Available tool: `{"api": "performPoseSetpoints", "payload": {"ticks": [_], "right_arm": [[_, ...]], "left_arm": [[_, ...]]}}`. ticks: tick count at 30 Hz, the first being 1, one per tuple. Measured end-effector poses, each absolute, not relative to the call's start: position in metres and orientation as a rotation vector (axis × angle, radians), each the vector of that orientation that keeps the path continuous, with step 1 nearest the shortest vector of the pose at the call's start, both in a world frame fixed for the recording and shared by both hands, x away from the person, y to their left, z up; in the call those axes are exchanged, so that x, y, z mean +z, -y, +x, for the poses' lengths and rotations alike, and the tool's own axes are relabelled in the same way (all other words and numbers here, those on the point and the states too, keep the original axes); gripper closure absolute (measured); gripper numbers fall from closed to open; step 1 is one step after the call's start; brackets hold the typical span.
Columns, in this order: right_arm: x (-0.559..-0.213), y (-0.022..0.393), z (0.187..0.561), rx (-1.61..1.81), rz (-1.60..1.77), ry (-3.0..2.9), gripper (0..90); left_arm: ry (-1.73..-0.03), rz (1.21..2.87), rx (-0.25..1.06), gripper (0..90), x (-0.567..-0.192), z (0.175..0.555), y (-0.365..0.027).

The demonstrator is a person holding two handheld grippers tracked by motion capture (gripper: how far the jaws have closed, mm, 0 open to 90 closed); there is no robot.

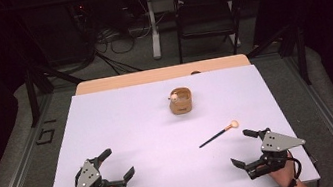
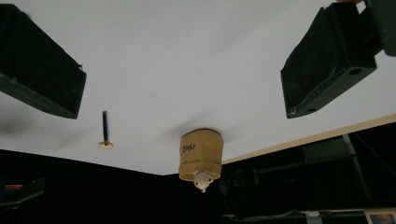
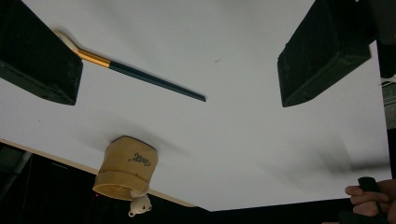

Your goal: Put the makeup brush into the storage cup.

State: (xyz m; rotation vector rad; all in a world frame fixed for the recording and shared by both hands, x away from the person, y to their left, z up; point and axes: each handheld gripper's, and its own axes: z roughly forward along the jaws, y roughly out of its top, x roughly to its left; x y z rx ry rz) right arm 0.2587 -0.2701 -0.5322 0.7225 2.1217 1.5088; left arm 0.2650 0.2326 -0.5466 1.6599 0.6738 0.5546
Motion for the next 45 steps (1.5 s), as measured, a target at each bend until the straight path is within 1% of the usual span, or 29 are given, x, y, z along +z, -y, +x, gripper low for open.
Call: {"api": "performPoseSetpoints", "payload": {"ticks": [11,28,45], "right_arm": [[-0.531,0.270,0.261,1.485,0.735,-2.114,0.0],[-0.534,0.279,0.291,1.388,0.691,-2.292,0.0],[-0.512,0.278,0.323,1.246,0.560,-2.416,0.0]], "left_arm": [[-0.668,1.670,0.556,0.1,-0.547,0.263,-0.231],[-0.673,1.678,0.551,0.1,-0.548,0.264,-0.231],[-0.676,1.677,0.545,0.1,-0.548,0.264,-0.231]]}}
